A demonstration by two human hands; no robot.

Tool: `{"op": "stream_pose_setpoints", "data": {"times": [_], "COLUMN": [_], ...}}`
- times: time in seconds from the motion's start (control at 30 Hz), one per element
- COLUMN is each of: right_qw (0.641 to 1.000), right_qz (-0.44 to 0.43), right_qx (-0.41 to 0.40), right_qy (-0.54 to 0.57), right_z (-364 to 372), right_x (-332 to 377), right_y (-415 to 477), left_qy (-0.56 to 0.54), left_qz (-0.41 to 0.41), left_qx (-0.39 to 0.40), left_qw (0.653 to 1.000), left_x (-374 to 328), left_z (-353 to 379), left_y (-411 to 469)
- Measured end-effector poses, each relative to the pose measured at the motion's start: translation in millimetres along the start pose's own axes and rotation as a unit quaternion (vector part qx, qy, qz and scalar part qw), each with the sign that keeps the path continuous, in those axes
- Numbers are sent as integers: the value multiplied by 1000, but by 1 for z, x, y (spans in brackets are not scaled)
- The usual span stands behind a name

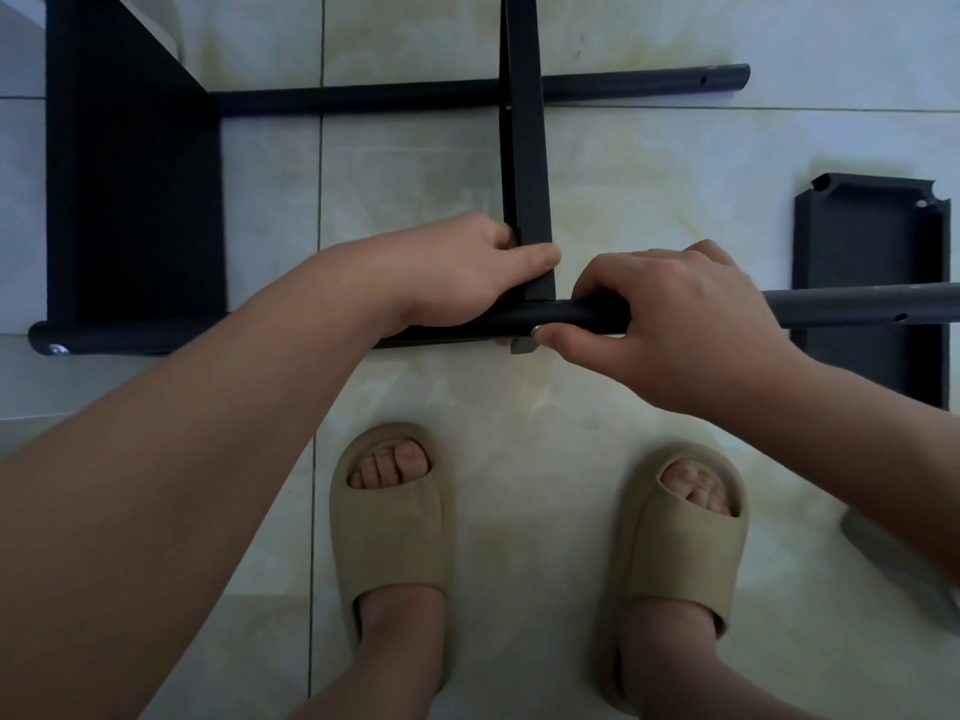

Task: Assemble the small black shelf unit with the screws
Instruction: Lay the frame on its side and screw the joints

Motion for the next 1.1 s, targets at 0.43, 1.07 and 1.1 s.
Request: {"op": "stream_pose_setpoints", "data": {"times": [0.43,1.07,1.1], "right_qw": [996,962,958], "right_qz": [-26,256,271], "right_qx": [38,1,1], "right_qy": [-80,-96,-94], "right_z": [-21,-65,-58], "right_x": [11,-152,-160], "right_y": [-28,-296,-310], "left_qy": [65,446,454], "left_qz": [-60,144,154], "left_qx": [-140,57,72], "left_qw": [986,882,875], "left_x": [-22,-241,-243], "left_z": [-2,180,199], "left_y": [-39,-65,-60]}}
Point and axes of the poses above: each hand's wrist, its own y-axis towards the middle knuckle, its own z-axis out of the palm, x = y × z, the point moved 1 cm from there along y, towards the middle knuckle, and after that the axes turned 3 degrees about -z, right-handed, at the moved point
